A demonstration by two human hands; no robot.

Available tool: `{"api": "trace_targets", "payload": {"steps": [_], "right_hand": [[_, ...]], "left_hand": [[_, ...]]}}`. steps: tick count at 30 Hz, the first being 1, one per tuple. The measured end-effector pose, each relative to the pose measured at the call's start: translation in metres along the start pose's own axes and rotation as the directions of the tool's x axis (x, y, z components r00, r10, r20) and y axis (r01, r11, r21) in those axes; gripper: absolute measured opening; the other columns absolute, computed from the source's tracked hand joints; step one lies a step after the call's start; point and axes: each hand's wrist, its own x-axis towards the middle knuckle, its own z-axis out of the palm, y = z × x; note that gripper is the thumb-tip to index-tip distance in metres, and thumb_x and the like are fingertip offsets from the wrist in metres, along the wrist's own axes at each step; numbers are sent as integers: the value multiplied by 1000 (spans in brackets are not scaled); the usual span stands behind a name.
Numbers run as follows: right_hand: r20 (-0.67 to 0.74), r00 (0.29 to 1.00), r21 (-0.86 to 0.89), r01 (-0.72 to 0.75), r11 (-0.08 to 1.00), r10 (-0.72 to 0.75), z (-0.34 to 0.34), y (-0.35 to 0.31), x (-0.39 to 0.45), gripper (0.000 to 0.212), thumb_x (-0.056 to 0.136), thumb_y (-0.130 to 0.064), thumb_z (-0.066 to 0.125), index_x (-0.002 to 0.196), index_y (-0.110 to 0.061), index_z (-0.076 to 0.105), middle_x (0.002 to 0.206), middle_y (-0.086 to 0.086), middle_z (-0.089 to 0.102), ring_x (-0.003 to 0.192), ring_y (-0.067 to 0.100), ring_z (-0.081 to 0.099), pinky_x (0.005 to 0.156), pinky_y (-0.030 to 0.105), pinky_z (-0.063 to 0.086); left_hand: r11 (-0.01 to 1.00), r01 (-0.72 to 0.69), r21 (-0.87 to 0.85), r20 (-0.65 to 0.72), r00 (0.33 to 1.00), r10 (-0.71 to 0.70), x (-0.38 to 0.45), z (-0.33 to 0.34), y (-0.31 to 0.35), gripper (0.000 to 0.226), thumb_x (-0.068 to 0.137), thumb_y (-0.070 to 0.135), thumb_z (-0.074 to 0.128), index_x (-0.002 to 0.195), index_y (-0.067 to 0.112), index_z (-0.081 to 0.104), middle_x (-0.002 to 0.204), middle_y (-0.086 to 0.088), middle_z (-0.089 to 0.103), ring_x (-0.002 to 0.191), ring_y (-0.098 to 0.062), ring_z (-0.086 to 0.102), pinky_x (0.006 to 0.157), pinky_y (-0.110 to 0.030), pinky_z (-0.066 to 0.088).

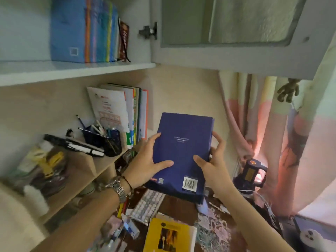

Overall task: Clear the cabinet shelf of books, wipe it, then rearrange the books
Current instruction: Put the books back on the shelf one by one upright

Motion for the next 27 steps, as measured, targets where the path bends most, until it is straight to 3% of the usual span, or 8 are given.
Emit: {"api": "trace_targets", "payload": {"steps": [2, 5, 9, 15, 19, 24, 27], "right_hand": [[19, 998, 38, 61, 997, -62, 15, -21, 19, 69, 91, 9, 53, 135, -35, 23, 112, -2, 62, 89, 6, 69, 64, 24, 57], [14, 988, 91, 150, 984, -152, 37, -52, 46, 70, 91, 9, 53, 135, -36, 25, 113, 1, 63, 89, 6, 69, 66, 27, 58], [12, 962, 150, 267, 952, -271, 65, -94, 80, 70, 90, 11, 53, 136, -36, 26, 116, 0, 62, 93, 9, 68, 67, 28, 58], [11, 927, 201, 365, 909, -375, 101, -141, 125, 71, 90, 11, 53, 140, -31, 25, 118, 2, 61, 92, 9, 69, 69, 31, 59], [37, 907, 249, 397, 883, -419, 123, -163, 148, 71, 91, 11, 52, 139, -34, 25, 117, 1, 60, 97, 15, 68, 70, 32, 60], [61, 877, 255, 448, 857, -476, 150, -187, 178, 72, 90, 12, 52, 140, -33, 25, 120, 1, 58, 104, 19, 65, 78, 38, 60], [75, 853, 215, 491, 844, -516, 160, -201, 195, 68, 90, 11, 53, 140, -30, 29, 115, -2, 58, 102, 16, 65, 75, 32, 60]], "left_hand": [[999, -46, 25, -18, 999, 46, 14, -31, 17, 91, 67, 56, 74, 139, 48, 18, 146, 8, 34, 130, -10, 43, 101, -44, 47], [989, -99, 108, -65, 992, 107, 36, -75, 43, 96, 61, 67, 71, 138, 49, 17, 144, 7, 36, 126, -12, 47, 99, -45, 48], [956, -168, 240, -161, 964, 210, 64, -125, 81, 92, 68, 54, 75, 139, 46, 17, 143, 4, 37, 125, -15, 48, 100, -46, 47], [938, -220, 266, -213, 936, 280, 94, -182, 122, 94, 70, 41, 79, 141, 38, 18, 144, -1, 39, 124, -18, 50, 98, -47, 48], [923, -198, 331, -270, 917, 293, 105, -211, 140, 99, 57, 57, 75, 136, 46, 17, 142, 1, 42, 122, -16, 52, 98, -46, 49], [923, -214, 319, -273, 912, 306, 124, -247, 153, 97, 68, 28, 83, 141, 31, 19, 141, -4, 44, 118, -17, 55, 98, -44, 48], [928, -220, 301, -286, 907, 308, 134, -263, 159, 91, 75, 13, 79, 141, 22, 19, 132, -4, 51, 107, -10, 59, 87, -22, 53]]}}
